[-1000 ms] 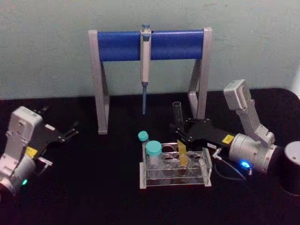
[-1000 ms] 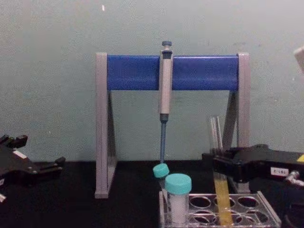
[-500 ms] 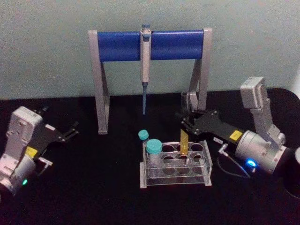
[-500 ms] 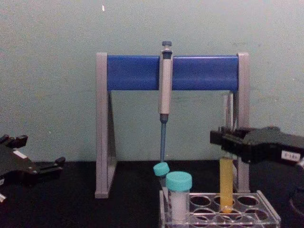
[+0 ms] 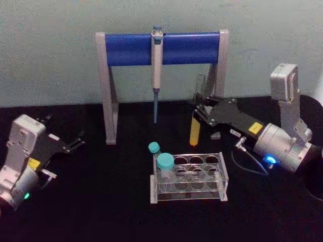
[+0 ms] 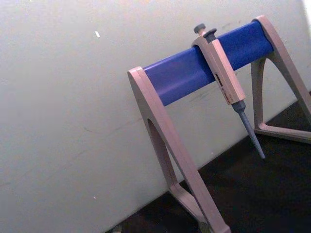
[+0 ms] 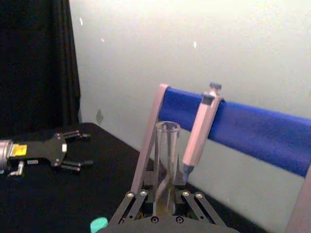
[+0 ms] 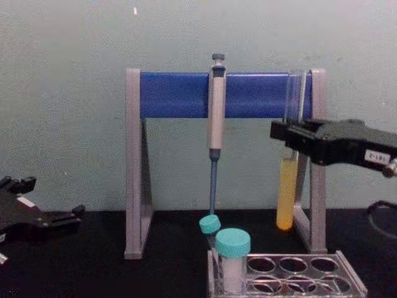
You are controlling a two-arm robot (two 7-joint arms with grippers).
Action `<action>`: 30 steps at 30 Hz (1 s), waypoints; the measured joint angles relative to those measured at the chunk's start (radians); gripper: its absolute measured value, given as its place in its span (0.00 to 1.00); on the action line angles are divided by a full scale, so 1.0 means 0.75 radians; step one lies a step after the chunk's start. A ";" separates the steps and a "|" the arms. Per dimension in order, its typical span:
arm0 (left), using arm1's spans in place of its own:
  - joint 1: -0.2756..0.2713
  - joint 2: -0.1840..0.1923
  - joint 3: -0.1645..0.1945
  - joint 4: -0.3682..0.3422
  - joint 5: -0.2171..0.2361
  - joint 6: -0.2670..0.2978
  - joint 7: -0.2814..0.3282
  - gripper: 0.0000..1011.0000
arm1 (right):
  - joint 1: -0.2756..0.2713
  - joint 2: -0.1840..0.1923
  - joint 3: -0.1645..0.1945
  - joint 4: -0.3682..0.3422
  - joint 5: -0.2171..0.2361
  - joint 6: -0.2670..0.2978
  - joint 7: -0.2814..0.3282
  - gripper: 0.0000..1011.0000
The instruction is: Pick up the test tube from the test tube rack, shake it, then place it back into the test tube rack.
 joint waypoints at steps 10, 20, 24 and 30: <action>0.000 0.000 0.000 0.000 0.000 0.000 0.000 1.00 | 0.029 -0.004 -0.001 -0.012 0.000 -0.004 0.009 0.23; 0.000 0.000 0.000 0.000 0.000 0.000 0.000 1.00 | 0.033 -0.003 -0.004 -0.016 0.003 0.002 0.006 0.23; 0.000 0.000 0.000 0.000 0.000 0.000 0.000 1.00 | 0.033 -0.003 -0.004 -0.018 0.005 0.005 0.002 0.23; 0.000 0.000 0.000 0.000 0.000 0.000 0.000 1.00 | 0.027 -0.001 0.001 -0.024 0.008 0.011 -0.011 0.23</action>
